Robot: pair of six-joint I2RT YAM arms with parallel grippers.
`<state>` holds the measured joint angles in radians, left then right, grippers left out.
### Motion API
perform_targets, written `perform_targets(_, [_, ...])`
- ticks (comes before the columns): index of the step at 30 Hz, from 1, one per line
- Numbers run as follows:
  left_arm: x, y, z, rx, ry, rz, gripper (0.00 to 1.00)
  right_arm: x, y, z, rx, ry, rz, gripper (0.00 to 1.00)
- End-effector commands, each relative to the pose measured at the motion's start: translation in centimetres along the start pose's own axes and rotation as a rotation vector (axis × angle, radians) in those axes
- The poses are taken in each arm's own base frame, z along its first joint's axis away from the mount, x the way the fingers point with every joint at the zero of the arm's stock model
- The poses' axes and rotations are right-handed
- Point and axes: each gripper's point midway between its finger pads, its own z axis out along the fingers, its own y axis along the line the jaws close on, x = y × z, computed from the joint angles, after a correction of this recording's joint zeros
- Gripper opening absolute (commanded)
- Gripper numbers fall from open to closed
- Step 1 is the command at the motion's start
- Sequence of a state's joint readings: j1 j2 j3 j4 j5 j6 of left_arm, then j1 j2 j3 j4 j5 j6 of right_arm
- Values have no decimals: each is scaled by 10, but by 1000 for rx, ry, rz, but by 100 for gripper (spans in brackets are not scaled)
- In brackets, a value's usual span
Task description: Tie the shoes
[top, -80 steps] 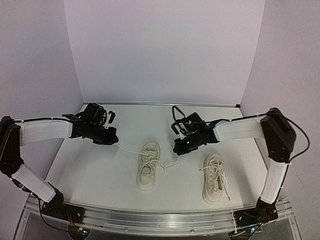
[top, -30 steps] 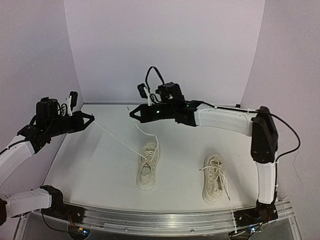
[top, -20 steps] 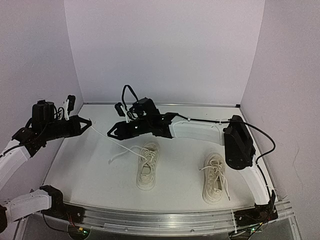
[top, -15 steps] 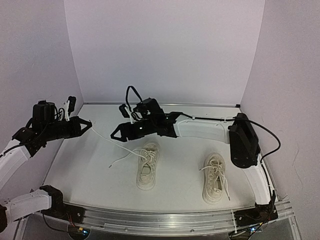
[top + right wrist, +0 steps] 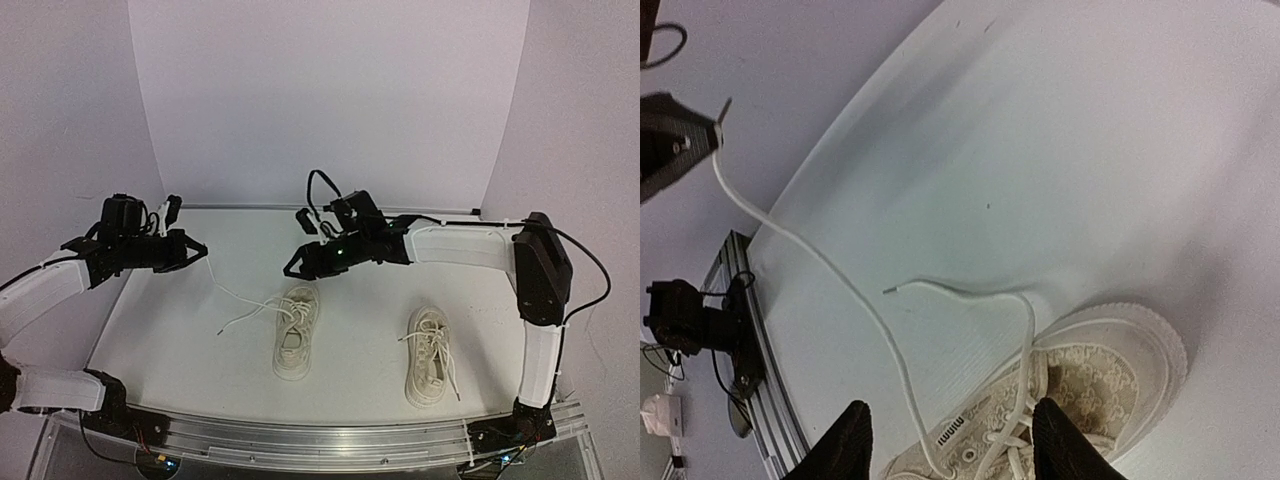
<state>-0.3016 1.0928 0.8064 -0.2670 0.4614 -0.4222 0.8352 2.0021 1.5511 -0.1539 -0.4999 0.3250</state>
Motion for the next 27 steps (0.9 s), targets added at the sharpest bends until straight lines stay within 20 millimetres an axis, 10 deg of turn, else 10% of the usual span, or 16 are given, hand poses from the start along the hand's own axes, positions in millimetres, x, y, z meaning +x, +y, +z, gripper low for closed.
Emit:
perform_targets(1, [-42, -39, 21, 102, -47, 86, 0, 38, -4, 19, -22, 117, -15, 49])
perform_targets(13, [-56, -58, 68, 132, 7, 142, 0, 67, -23, 36, 33, 211, -28, 32])
perform_targets(21, [-59, -58, 81, 130, 22, 126, 0, 66, -10, 27, -9, 212, -66, 1])
perform_targets(27, [-59, -65, 99, 206, 54, 63, 0, 58, 0, 12, -20, 155, -122, 0])
